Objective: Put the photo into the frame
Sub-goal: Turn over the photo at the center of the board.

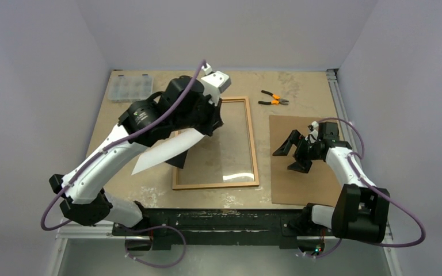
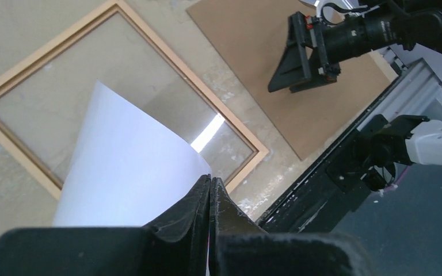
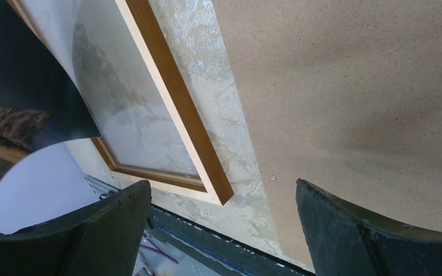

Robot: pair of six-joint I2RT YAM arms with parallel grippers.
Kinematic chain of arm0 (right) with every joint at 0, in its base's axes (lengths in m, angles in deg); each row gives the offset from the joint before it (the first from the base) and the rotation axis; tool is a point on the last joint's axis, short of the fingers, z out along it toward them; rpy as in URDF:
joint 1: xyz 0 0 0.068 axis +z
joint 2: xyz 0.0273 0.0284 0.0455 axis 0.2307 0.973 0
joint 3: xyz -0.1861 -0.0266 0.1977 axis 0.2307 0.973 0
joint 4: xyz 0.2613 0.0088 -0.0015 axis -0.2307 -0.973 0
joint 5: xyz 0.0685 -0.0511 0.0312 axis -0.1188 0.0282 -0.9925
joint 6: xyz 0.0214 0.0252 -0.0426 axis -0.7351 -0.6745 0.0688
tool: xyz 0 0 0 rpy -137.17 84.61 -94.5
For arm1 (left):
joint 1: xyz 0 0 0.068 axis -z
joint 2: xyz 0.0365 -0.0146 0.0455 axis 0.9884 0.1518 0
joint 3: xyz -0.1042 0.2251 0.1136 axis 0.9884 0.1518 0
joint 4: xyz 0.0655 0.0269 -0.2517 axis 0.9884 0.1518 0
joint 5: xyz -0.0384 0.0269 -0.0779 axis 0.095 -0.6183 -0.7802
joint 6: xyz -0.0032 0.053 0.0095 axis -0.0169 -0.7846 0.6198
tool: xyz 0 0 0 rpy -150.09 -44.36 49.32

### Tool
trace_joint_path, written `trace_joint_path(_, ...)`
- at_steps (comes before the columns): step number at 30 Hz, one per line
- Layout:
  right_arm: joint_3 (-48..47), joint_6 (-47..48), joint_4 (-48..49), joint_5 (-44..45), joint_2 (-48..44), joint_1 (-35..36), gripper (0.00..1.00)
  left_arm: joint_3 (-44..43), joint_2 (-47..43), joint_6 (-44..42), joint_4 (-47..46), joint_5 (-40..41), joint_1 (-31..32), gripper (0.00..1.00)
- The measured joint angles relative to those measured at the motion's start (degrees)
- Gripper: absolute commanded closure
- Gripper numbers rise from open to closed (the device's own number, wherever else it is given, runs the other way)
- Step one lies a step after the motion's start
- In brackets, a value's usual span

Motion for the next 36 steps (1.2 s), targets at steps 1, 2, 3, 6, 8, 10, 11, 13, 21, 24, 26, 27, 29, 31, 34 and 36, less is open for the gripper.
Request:
trace_joint_path(1,0.0,0.0,0.0,-0.02,0.0,0.0,0.05,0.52,0.52,0.57,-0.68,-0.68,0.68,1.0)
trace_joint_path(2,0.0,0.0,0.02,-0.07,0.0,0.0,0.05,1.36,0.92,1.25,-1.79,-1.14,1.6,1.0)
trace_joint_path(3,0.0,-0.02,0.07,-0.09,0.0,0.0,0.05,2.36,1.29,2.21,-3.04,-1.88,2.56,1.0)
trace_joint_path(6,0.0,-0.04,0.17,-0.26,0.24,0.0,0.05,4.35,2.01,4.26,-5.7,-3.37,4.74,1.0)
trace_joint_path(8,0.0,-0.07,0.26,-0.5,0.61,0.0,0.05,5.29,2.84,5.81,-7.48,-4.04,6.82,1.0)
trace_joint_path(10,0.0,-0.15,0.37,-0.98,1.05,0.0,0.05,6.1,3.76,7.26,-9.25,-4.83,8.9,1.0)
trace_joint_path(11,0.0,-0.24,0.44,-1.31,1.25,0.0,0.05,6.67,4.15,8.13,-10.25,-5.16,10.01,1.0)
trace_joint_path(13,0.0,-0.42,0.5,-1.66,1.33,0.0,0.05,7.82,4.74,9.57,-11.89,-5.57,11.82,1.0)
trace_joint_path(21,0.0,-0.72,1.46,-3.45,1.36,0.04,0.05,12.59,7.08,15.74,-18.53,-6.75,17.7,1.0)
trace_joint_path(24,0.0,-0.87,1.73,-4.59,1.36,0.04,0.05,14.75,7.74,17.92,-20.55,-6.84,19.45,0.95)
trace_joint_path(26,0.0,-0.85,1.95,-5.51,1.46,0.04,0.05,16.41,8.13,19.52,-21.84,-6.84,20.68,0.91)
trace_joint_path(27,0.0,-0.83,2.03,-5.99,1.68,0.04,0.05,17.33,8.31,20.31,-22.4,-6.84,21.27,0.87)
trace_joint_path(29,0.0,-0.79,2.21,-6.36,2.25,0.07,0.05,18.88,8.96,21.81,-23.65,-7.15,22.21,0.75)
trace_joint_path(31,0.0,-0.63,2.27,-6.67,3.1,0.04,0.05,20.04,9.94,23.02,-25.33,-7.76,22.82,0.59)
trace_joint_path(34,0.0,-0.09,2.4,-7.56,4.52,0.07,0.05,21.51,11.76,24.72,-27.85,-8.57,23.37,0.31)
trace_joint_path(36,0.0,0.57,2.38,-7.74,5.49,0.07,0.05,22.36,12.5,25.42,-28.79,-8.92,23.39,0.19)
